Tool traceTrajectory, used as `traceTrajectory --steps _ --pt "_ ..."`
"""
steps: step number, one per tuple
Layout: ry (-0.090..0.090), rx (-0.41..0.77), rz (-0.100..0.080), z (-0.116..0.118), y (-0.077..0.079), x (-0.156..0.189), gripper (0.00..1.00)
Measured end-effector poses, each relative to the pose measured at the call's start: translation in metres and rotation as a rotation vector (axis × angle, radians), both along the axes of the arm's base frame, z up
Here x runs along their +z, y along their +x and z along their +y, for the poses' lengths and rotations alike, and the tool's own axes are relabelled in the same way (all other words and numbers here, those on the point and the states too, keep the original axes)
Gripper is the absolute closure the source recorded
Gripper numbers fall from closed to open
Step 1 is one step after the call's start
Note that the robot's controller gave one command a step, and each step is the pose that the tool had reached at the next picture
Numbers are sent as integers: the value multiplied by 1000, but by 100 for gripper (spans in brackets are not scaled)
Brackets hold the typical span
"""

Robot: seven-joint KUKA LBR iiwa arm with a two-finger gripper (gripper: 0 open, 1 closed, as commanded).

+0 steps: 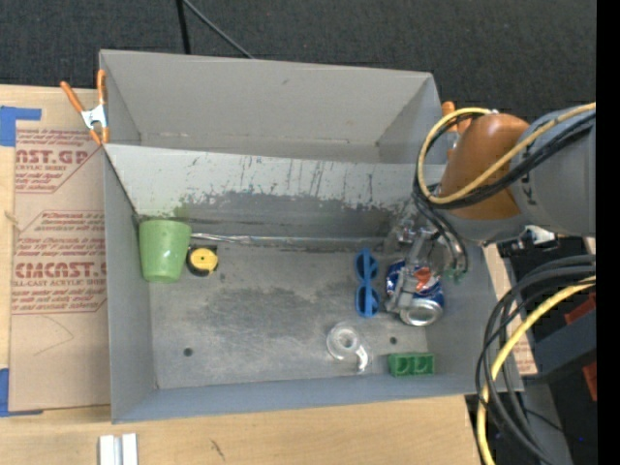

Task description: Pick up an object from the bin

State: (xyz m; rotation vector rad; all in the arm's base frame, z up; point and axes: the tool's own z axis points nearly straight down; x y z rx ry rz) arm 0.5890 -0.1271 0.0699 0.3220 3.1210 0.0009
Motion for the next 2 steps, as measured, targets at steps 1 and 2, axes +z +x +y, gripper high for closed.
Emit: traceTrajectory --steps 1,2 --pt "1 1 2 1 0 0 100" --pt "-1 14 -8 41 -6 172 100"
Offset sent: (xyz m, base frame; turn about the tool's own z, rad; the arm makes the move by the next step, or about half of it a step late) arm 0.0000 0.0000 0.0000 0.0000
